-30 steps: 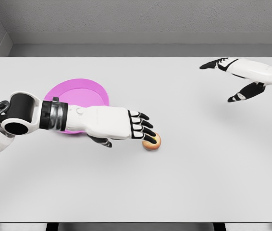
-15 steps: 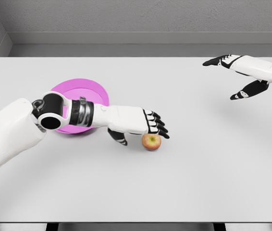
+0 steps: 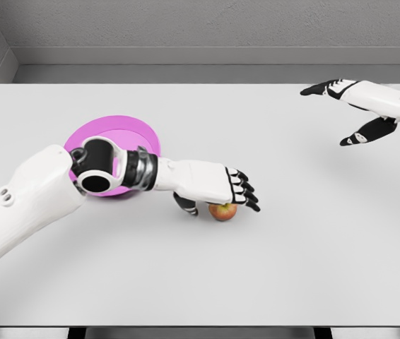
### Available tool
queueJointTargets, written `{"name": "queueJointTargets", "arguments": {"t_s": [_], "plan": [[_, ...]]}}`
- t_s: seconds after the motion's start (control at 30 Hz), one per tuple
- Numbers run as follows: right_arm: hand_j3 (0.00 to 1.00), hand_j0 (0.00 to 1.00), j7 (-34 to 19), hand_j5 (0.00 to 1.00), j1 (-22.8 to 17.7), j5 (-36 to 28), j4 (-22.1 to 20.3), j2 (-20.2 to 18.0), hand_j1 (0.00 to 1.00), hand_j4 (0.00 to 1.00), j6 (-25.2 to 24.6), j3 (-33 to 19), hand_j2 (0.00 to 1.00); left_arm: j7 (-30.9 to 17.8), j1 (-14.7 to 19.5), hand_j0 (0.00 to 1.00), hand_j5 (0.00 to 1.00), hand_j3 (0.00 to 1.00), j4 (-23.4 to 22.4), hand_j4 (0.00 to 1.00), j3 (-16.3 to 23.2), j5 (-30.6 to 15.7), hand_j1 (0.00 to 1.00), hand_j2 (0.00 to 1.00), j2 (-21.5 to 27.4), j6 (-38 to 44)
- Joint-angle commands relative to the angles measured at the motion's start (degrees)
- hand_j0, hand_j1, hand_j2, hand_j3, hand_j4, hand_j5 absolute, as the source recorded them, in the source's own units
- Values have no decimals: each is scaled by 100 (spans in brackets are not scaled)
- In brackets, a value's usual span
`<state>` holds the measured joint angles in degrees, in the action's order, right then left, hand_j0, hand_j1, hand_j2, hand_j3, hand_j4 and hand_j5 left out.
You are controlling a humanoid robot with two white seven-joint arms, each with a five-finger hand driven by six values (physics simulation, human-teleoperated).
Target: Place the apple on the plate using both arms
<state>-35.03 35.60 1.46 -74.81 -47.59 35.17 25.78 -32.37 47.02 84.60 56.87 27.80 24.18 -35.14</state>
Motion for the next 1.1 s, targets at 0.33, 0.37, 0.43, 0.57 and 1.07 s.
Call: {"name": "queueJointTargets", "arguments": {"t_s": [0.33, 0.37, 0.43, 0.57, 1.07], "plan": [[100, 100, 3, 100, -26, -40, -16, -5, 100, 100, -17, -11, 100, 20, 0, 97, 97, 97, -5, 97, -1, 349, 97, 97, -89, 14], [100, 100, 3, 100, -26, -40, -16, -5, 100, 100, -17, -11, 100, 20, 0, 97, 97, 97, -5, 97, -1, 349, 97, 97, -89, 14], [100, 100, 3, 100, -26, -40, -16, -5, 100, 100, -17, -11, 100, 20, 0, 95, 95, 95, -5, 95, 61, 349, 95, 95, -89, 14], [100, 100, 3, 100, -35, -40, -16, -5, 100, 100, -17, -11, 100, 20, 0, 94, 94, 94, -22, 94, 114, 437, 94, 94, -89, 14], [100, 100, 3, 100, -88, -40, -16, -66, 100, 100, -17, -11, 100, 20, 0, 87, 87, 87, -22, 87, 210, 472, 87, 87, -89, 14]]}}
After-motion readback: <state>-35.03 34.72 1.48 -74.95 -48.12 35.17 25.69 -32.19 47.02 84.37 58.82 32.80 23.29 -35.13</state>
